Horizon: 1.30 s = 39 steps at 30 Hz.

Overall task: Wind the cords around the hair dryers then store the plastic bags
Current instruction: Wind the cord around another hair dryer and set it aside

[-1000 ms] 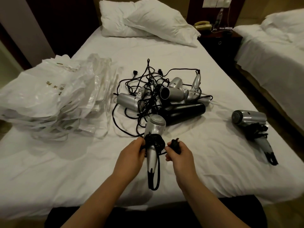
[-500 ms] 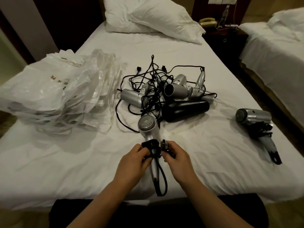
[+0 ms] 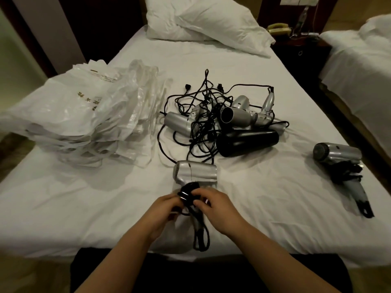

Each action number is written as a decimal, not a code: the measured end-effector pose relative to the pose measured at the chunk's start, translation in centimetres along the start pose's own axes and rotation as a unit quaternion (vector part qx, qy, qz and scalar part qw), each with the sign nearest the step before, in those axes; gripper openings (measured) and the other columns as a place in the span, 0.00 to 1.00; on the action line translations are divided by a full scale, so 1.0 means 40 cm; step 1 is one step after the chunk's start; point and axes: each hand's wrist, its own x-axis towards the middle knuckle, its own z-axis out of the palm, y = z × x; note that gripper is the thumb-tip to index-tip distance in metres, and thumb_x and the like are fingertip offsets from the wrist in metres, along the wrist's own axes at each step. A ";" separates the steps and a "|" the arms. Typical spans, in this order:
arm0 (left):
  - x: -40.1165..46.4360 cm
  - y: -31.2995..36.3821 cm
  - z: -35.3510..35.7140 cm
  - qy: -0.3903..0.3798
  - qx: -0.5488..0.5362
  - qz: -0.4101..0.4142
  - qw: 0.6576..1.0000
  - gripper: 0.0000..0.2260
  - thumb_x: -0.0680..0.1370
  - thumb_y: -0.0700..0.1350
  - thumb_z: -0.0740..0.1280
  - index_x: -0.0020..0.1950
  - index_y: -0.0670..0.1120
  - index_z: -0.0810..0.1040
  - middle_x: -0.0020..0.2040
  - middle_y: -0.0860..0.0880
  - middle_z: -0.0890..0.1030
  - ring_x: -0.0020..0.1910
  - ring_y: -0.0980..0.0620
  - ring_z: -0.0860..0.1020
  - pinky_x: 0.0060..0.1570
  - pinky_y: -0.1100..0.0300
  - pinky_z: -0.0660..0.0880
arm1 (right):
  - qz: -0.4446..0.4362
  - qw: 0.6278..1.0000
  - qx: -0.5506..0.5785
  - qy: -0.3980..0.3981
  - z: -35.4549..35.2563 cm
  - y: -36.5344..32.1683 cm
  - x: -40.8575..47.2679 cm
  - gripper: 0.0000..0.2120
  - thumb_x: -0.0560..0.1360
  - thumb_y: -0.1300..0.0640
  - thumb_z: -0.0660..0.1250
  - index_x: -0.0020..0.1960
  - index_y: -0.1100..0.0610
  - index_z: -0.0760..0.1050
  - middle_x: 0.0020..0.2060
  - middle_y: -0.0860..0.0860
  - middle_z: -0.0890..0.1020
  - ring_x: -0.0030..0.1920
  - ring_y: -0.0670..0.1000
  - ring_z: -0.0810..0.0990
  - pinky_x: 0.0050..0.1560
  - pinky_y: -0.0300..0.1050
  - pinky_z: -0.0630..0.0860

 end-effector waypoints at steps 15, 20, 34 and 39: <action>0.025 -0.025 -0.027 0.009 -0.055 0.021 0.998 0.07 0.78 0.36 0.63 0.41 0.44 0.75 0.36 0.46 0.77 0.38 0.50 0.75 0.40 0.61 0.71 | -0.015 0.984 -0.145 -0.099 0.018 -0.011 0.023 0.21 0.80 0.56 0.58 0.73 0.50 0.63 0.63 0.55 0.74 0.62 0.54 0.72 0.59 0.40 0.67; 0.019 -0.034 -0.027 0.118 0.211 0.213 0.947 0.13 0.73 0.34 0.68 0.37 0.51 0.73 0.41 0.50 0.76 0.42 0.54 0.76 0.46 0.63 0.72 | 0.002 0.992 -0.127 -0.027 0.063 -0.028 0.022 0.19 0.79 0.57 0.59 0.70 0.53 0.65 0.63 0.54 0.75 0.62 0.54 0.73 0.59 0.43 0.68; -0.004 -0.048 -0.055 0.115 0.282 0.261 0.916 0.14 0.72 0.37 0.70 0.37 0.56 0.73 0.40 0.53 0.77 0.40 0.60 0.76 0.42 0.68 0.70 | -0.011 0.991 -0.129 0.018 0.098 -0.048 0.028 0.13 0.79 0.60 0.56 0.62 0.55 0.70 0.55 0.55 0.72 0.53 0.56 0.75 0.51 0.46 0.71; -0.017 -0.046 -0.039 0.127 0.272 0.230 0.926 0.12 0.71 0.40 0.71 0.36 0.55 0.73 0.34 0.55 0.79 0.35 0.62 0.76 0.36 0.69 0.70 | -0.009 0.986 -0.165 0.023 0.117 -0.043 0.028 0.15 0.78 0.61 0.56 0.65 0.54 0.67 0.57 0.55 0.72 0.52 0.56 0.75 0.45 0.43 0.69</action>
